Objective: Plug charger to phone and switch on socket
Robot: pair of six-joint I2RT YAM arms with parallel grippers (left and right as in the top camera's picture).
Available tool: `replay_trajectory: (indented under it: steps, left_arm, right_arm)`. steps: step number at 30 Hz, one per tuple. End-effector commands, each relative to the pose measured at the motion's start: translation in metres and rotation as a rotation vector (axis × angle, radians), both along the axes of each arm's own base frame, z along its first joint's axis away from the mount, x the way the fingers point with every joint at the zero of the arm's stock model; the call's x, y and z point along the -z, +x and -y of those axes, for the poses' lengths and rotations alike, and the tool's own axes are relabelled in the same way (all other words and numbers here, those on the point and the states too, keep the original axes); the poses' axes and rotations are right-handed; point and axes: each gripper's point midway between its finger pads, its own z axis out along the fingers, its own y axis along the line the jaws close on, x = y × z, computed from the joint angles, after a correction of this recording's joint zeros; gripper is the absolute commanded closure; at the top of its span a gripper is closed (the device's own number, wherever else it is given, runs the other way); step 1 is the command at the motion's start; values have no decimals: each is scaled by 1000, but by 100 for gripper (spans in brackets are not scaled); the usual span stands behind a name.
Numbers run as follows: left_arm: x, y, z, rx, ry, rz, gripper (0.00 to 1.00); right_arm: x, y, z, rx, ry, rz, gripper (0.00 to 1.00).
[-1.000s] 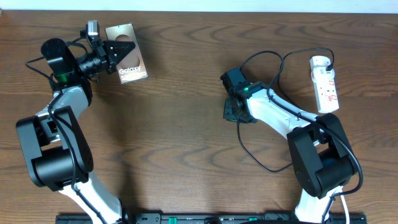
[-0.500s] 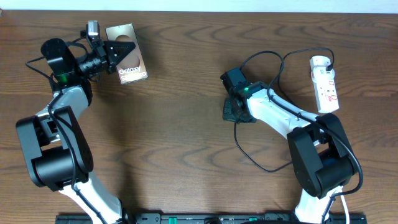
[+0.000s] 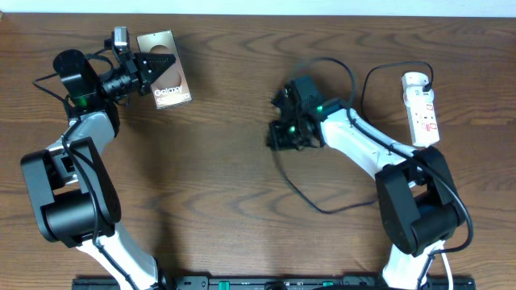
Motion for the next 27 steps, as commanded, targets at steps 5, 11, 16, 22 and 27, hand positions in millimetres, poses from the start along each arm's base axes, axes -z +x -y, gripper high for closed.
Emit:
replay_trajectory:
  steps: [5, 11, 16, 22, 27]
  left_arm:
    - [-1, -6, 3, 32, 1, 11, 93]
    - [-1, -7, 7, 47, 1, 11, 93]
    - [-2, -9, 24, 82, 3, 20, 93]
    - [-2, -3, 44, 77, -8, -10, 93]
    - [-7, 3, 51, 49, -25, -21, 93]
  right_arm:
    - [-133, -54, -45, -507, 741, 90, 99]
    - [-140, -50, -48, -523, 778, 108, 99]
    - [-136, -34, -56, -479, 787, 60, 99]
    - [-121, -19, -64, -443, 799, 3, 99]
    - [-107, -13, -67, -418, 790, -29, 99]
